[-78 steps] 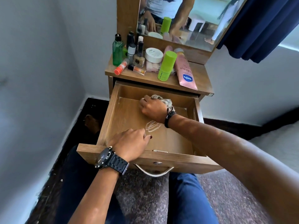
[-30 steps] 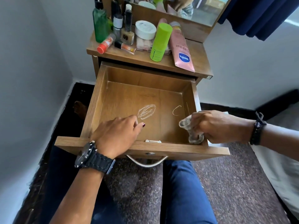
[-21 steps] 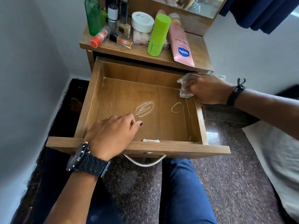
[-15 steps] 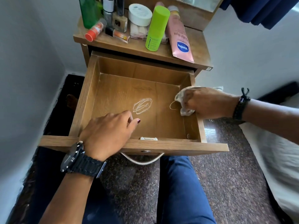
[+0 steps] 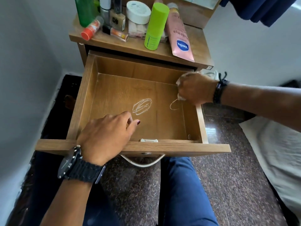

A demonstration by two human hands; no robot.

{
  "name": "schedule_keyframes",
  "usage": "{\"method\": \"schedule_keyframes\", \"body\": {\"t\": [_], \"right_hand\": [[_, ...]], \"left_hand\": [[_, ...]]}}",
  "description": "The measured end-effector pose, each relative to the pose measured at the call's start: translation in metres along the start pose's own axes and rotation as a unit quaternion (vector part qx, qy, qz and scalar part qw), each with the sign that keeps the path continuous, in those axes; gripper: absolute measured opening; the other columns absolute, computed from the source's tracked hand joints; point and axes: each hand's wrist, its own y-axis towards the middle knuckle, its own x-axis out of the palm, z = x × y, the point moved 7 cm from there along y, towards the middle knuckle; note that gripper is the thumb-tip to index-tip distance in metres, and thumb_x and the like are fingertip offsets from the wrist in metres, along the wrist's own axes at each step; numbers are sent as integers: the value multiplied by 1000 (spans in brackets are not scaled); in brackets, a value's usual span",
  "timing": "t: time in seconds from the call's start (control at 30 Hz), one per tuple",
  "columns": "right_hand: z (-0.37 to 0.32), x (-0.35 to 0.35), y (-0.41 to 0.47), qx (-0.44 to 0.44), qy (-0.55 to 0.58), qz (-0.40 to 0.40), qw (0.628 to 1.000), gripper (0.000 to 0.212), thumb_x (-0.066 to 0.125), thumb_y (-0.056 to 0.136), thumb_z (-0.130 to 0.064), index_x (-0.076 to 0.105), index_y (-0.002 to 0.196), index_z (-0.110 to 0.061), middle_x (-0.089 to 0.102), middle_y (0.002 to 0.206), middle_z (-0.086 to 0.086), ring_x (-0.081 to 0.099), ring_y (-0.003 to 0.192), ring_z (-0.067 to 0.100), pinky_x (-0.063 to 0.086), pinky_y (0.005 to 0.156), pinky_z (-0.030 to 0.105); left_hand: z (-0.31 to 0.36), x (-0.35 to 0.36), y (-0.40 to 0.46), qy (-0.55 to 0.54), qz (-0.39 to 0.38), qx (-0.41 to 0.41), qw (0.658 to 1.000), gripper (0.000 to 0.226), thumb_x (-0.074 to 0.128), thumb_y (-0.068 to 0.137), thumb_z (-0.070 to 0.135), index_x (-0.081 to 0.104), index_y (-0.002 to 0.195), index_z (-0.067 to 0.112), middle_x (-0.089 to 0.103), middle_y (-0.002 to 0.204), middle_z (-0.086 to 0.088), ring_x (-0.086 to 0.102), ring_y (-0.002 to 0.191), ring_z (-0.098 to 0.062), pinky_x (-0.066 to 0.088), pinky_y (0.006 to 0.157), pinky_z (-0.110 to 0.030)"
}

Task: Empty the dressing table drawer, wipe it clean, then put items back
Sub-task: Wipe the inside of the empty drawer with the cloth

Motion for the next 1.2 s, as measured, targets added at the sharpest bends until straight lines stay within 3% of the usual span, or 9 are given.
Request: {"method": "schedule_keyframes", "body": {"t": [0.07, 0.23, 0.43, 0.6, 0.7, 0.83, 0.97, 1.1, 1.2], "right_hand": [[7, 2, 13, 24, -33, -13, 999, 26, 42, 97, -26, 64, 105, -17, 65, 110, 2, 53, 113, 21, 47, 94, 34], [-10, -1, 7, 21, -65, -42, 997, 25, 44, 96, -21, 61, 113, -13, 62, 118, 8, 52, 118, 27, 45, 99, 41], [-81, -15, -37, -95, 104, -150, 979, 22, 43, 98, -21, 56, 114, -13, 60, 117, 4, 57, 109, 22, 47, 90, 32], [-76, -13, -37, -94, 187, -207, 956, 15, 47, 96, -24, 58, 91, -16, 55, 81, -6, 55, 86, 16, 49, 82, 26], [-38, 0, -9, -18, 106, -148, 983, 25, 46, 97, -35, 58, 109, -16, 55, 92, -5, 55, 90, 15, 50, 79, 30], [3, 13, 23, 72, 10, -29, 997, 25, 46, 96, -17, 60, 116, -13, 59, 123, 8, 55, 116, 26, 51, 91, 38], [-3, 15, 28, 74, 10, 56, 996, 35, 45, 93, -5, 54, 127, -6, 52, 131, 13, 50, 119, 30, 49, 95, 40], [-6, 4, 17, 65, -9, 215, 974, 51, 52, 84, 0, 46, 134, 1, 54, 129, 19, 56, 119, 30, 56, 83, 39], [-12, 3, 20, 47, -33, 202, 978, 61, 60, 85, -5, 37, 141, -1, 46, 140, 18, 48, 129, 29, 54, 87, 37]], "left_hand": [[0, -1, 0, -3, 4, 1, 1000, 38, 21, 92, 56, 50, 93, 31, 64, 70, 12, 57, 56, -6, 42, 52, -25], [-1, 0, 0, -15, 3, 4, 1000, 37, 22, 92, 55, 49, 91, 31, 62, 65, 13, 55, 53, -2, 38, 48, -23], [1, -1, -1, -4, 2, 13, 1000, 35, 22, 93, 54, 48, 91, 30, 61, 68, 12, 56, 60, -4, 33, 48, -22], [2, -2, -1, -1, -4, 7, 1000, 41, 17, 88, 54, 50, 94, 31, 58, 65, 11, 54, 57, -8, 35, 49, -25], [2, -1, -2, 2, -6, 12, 1000, 39, 19, 90, 53, 50, 93, 31, 56, 59, 11, 49, 47, -3, 38, 45, -23], [2, 0, 0, 0, 2, 9, 1000, 37, 21, 92, 55, 49, 92, 31, 62, 67, 12, 56, 55, -3, 40, 48, -22], [0, 0, 0, 0, 3, 8, 1000, 39, 20, 92, 56, 49, 93, 30, 65, 72, 14, 59, 59, -5, 42, 51, -23], [0, 1, 0, -5, 1, 11, 1000, 39, 20, 91, 57, 50, 93, 32, 63, 67, 14, 56, 55, -2, 43, 50, -23], [-1, 1, 1, -6, -5, 5, 1000, 39, 20, 90, 57, 49, 94, 32, 64, 72, 16, 57, 57, -2, 45, 53, -25]]}}
